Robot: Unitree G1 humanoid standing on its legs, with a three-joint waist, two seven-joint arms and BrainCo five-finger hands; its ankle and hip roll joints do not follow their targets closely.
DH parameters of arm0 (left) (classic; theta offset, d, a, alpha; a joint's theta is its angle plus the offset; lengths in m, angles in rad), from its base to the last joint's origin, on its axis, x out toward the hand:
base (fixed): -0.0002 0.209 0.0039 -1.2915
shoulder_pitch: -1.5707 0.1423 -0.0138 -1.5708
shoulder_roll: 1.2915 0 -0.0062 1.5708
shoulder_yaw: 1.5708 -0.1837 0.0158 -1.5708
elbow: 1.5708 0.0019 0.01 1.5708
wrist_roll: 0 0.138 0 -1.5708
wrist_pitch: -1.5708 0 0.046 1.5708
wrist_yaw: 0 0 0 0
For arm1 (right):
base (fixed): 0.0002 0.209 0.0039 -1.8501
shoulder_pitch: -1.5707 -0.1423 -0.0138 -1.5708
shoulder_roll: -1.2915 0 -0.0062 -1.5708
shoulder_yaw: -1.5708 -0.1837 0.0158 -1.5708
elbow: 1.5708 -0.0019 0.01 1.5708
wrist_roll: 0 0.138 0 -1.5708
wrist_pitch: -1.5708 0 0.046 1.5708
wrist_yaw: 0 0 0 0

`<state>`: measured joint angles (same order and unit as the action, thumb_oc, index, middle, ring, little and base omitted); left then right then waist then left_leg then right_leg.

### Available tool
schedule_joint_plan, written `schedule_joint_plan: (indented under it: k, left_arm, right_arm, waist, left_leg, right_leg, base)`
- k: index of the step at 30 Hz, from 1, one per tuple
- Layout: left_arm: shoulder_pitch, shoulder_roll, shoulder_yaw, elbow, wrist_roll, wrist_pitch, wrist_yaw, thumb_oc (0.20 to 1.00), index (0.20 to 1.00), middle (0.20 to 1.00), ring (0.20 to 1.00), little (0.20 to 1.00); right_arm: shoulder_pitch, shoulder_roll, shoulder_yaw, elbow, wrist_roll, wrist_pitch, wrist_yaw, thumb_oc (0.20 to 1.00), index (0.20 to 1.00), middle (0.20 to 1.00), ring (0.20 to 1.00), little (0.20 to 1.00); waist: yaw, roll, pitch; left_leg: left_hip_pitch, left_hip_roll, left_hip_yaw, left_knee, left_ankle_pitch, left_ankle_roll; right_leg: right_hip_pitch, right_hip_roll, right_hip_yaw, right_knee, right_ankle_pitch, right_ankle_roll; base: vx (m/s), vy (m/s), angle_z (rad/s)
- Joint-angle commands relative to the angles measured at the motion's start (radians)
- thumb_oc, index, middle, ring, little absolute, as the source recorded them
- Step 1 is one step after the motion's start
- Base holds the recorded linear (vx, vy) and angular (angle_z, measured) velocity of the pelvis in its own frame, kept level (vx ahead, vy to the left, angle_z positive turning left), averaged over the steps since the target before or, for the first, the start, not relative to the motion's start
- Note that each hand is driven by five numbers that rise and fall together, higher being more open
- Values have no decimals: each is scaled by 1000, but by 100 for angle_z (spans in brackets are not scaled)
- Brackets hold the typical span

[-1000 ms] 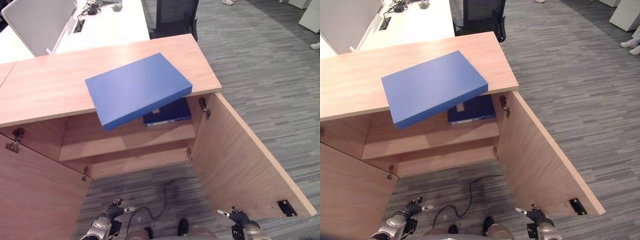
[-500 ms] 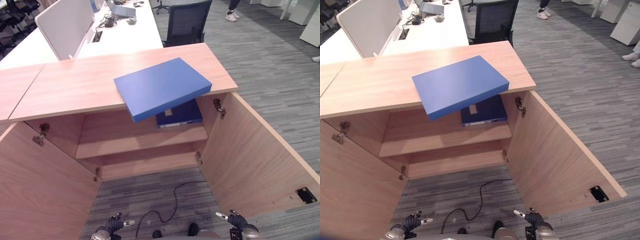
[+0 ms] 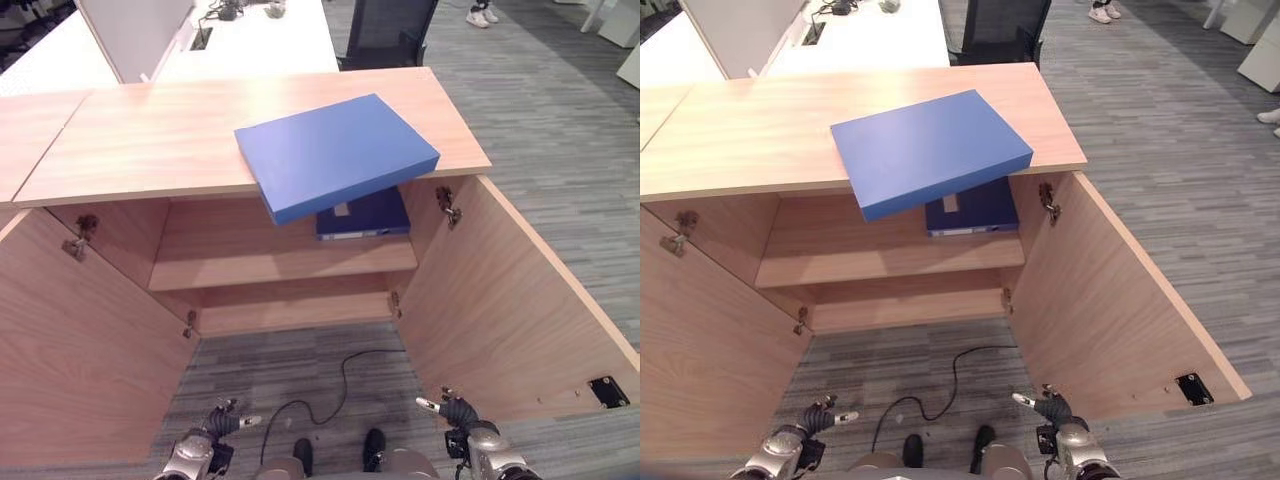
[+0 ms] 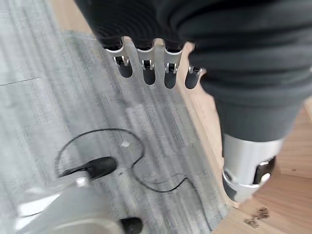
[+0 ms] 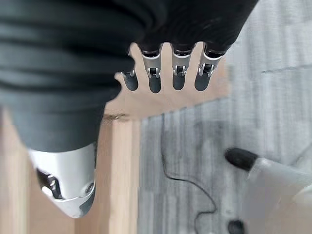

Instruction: Put the empty folder in the office cabinet

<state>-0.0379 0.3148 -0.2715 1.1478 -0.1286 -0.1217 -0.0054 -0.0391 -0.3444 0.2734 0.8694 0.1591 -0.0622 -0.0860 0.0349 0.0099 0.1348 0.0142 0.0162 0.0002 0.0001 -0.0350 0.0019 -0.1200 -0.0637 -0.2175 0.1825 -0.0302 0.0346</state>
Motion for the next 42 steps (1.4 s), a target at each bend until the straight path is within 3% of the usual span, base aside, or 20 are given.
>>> schedule_joint_plan:
  k: [1, 4, 9, 18, 28, 34, 42]
  left_arm:
    - [1, 26, 24, -38, 54, -39, 24, 1000, 1000, 1000, 1000, 1000]
    - [29, 17, 22, -64, 94, -57, 21, 1000, 1000, 1000, 1000, 1000]
    - [59, 5, 6, -86, 121, -71, 26, 1000, 1000, 1000, 1000, 1000]
    - [96, 6, -11, -97, 142, -78, 43, 1000, 1000, 1000, 1000, 1000]
    - [118, 7, -27, -83, 144, -72, 49, 1000, 1000, 1000, 1000, 1000]
    - [116, 9, -37, -75, 134, -75, 60, 1000, 1000, 1000, 1000, 1000]
    - [107, 20, -49, -90, 105, -76, 71, 1000, 1000, 1000, 1000, 1000]
  right_arm:
    - [-2, -76, -5, -166, -196, -76, -73, 1000, 1000, 1000, 1000, 1000]
    - [6, -226, -46, -400, -423, -92, -152, 1000, 1000, 1000, 1000, 1000]
    - [-24, -380, -99, -652, -716, -89, -294, 1000, 1000, 1000, 1000, 1000]
    - [-29, -520, -179, -922, -928, -71, -417, 1000, 1000, 1000, 1000, 1000]
    - [-177, -590, -46, -968, -996, -65, -408, 1000, 1000, 1000, 1000, 1000]
    - [-323, -592, 112, -917, -1008, -66, -388, 1000, 1000, 1000, 1000, 1000]
    - [-452, -536, 234, -828, -976, -62, -373, 1000, 1000, 1000, 1000, 1000]
  waist:
    - [4, -56, -33]
    - [-3, -61, -35]
    - [-1, -63, -51]
    - [6, -70, -65]
    - [29, -76, -78]
    - [51, -82, -82]
    - [78, -89, -76]
  left_leg:
    - [-9, -48, -17, 37, -43, 8]
    - [4, -43, -26, 34, -47, 4]
    - [28, -33, -32, 20, -51, 0]
    - [35, -23, -49, 21, -54, -10]
    - [45, -20, -61, 18, -54, -14]
    - [46, -17, -79, 12, -48, -21]
    - [36, -24, -115, 30, -52, -22]
  right_leg:
    - [141, -56, 98, -116, -2, 85]
    - [156, -56, 87, -133, -7, 84]
    - [183, -50, 78, -154, -16, 82]
    - [198, -43, 66, -169, -22, 78]
    - [211, -40, 53, -163, -30, 73]
    - [218, -39, 38, -169, -31, 68]
    - [219, -39, 8, -140, -48, 61]
  base:
    - [48, -50, 2]
    - [25, -51, 14]
    - [23, -44, 4]
    - [2, -23, 6]
    - [-1, -18, 8]
    - [-3, -11, 5]
    - [4, -8, 19]
